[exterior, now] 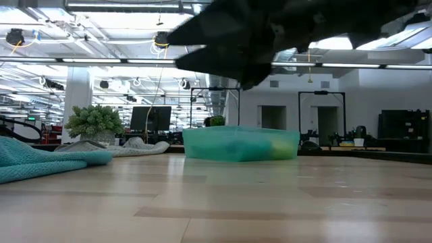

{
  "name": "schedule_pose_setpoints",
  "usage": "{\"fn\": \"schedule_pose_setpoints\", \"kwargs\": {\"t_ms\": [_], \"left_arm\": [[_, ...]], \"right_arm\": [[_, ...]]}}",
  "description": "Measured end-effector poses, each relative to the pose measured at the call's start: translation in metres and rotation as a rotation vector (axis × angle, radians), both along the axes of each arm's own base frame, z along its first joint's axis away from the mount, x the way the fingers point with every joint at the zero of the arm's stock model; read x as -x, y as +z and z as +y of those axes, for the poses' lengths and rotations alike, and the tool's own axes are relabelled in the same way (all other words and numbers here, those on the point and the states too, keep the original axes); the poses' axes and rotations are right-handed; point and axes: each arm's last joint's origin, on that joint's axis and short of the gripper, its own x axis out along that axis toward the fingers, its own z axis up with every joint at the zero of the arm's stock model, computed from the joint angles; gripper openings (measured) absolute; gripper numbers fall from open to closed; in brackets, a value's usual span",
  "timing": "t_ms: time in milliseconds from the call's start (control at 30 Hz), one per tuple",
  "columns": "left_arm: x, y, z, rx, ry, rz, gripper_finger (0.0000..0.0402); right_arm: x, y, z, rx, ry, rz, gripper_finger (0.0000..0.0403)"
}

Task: Fold microfiber towels
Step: Fold the blue microfiber towel

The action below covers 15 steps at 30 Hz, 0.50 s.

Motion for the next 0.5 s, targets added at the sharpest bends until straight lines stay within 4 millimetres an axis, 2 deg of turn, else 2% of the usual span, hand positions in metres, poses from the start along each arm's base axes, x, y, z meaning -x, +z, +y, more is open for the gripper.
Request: {"fn": "schedule_pose_setpoints", "kwargs": {"t_ms": [167,300,400,500], "left_arm": [[0.014,-0.012,0.001,0.031,0.105,-0.003,0.0160],[0.013,-0.023,0.003,0.084,0.099,-0.006,0.0145],[0.008,-0.029,0.006,0.104,0.066,-0.014,0.0101],[0.000,-0.030,0.009,0.103,0.014,-0.013,0.0036]], "right_arm": [[-0.012,-0.001,0.007,-0.020,0.059,0.001,0.0214],[-0.012,0.000,0.009,-0.022,0.062,-0.004,0.0214],[-0.011,0.004,0.011,-0.024,0.068,-0.009,0.0214],[-0.011,0.005,0.011,-0.026,0.070,-0.013,0.0214]]}}
